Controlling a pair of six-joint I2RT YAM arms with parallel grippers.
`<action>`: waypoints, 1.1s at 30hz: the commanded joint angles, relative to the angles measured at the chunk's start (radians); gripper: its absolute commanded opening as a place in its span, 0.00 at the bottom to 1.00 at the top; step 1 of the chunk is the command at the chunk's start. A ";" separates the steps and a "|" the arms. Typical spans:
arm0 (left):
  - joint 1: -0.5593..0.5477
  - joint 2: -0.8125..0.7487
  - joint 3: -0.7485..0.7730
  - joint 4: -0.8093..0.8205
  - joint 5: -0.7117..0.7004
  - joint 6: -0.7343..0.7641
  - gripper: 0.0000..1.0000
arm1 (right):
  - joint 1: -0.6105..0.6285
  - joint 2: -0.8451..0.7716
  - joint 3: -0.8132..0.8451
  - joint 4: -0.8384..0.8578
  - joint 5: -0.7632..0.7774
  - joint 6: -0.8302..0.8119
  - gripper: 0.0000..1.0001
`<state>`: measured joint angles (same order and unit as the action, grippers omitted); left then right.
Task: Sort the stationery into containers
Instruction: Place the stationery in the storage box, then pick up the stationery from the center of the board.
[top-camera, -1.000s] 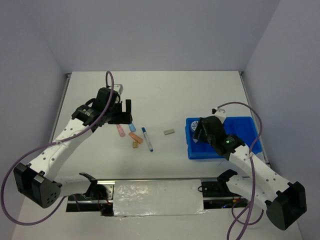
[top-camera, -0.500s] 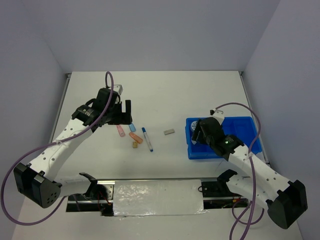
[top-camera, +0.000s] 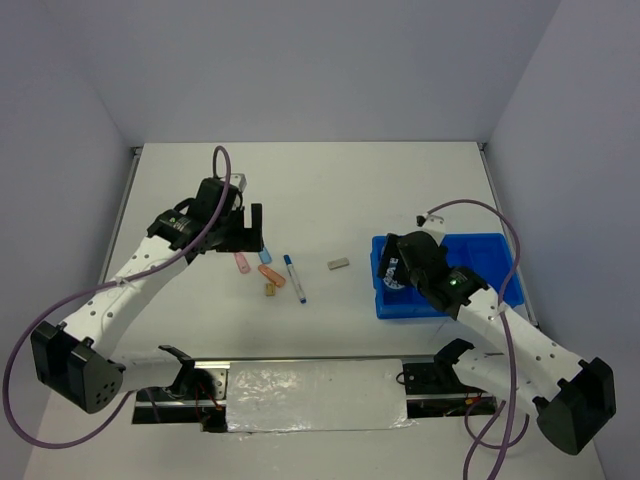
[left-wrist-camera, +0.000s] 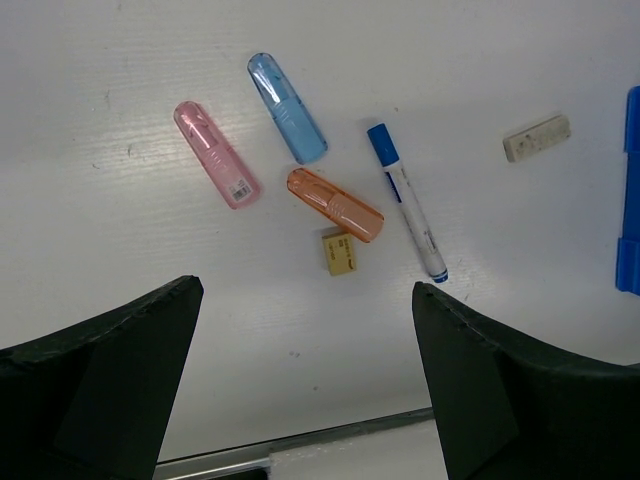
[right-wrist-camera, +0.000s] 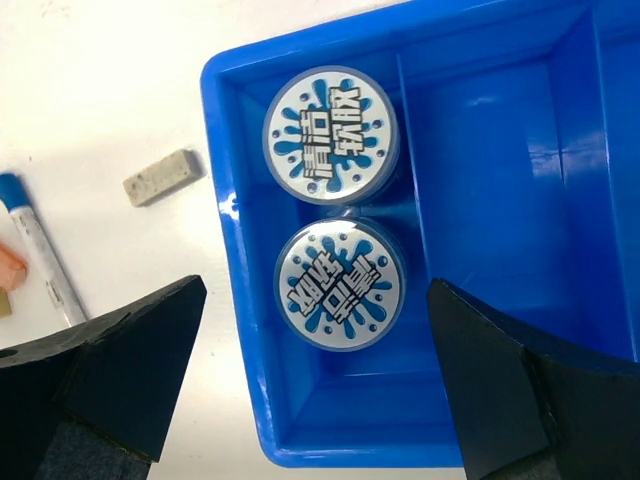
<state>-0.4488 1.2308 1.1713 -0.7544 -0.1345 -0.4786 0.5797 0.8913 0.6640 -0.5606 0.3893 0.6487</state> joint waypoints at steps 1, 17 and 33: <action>0.006 0.006 0.004 -0.002 -0.014 -0.018 0.99 | 0.041 -0.005 0.066 0.056 -0.010 -0.062 1.00; 0.182 0.010 0.059 -0.189 -0.162 -0.161 0.99 | 0.187 0.842 0.672 -0.202 -0.107 -0.331 0.96; 0.202 -0.010 0.016 -0.154 -0.070 -0.057 0.99 | 0.146 1.002 0.612 -0.002 -0.239 -0.328 0.97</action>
<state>-0.2531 1.2362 1.1893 -0.9318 -0.2295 -0.5682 0.7452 1.8664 1.2778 -0.6277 0.1684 0.3313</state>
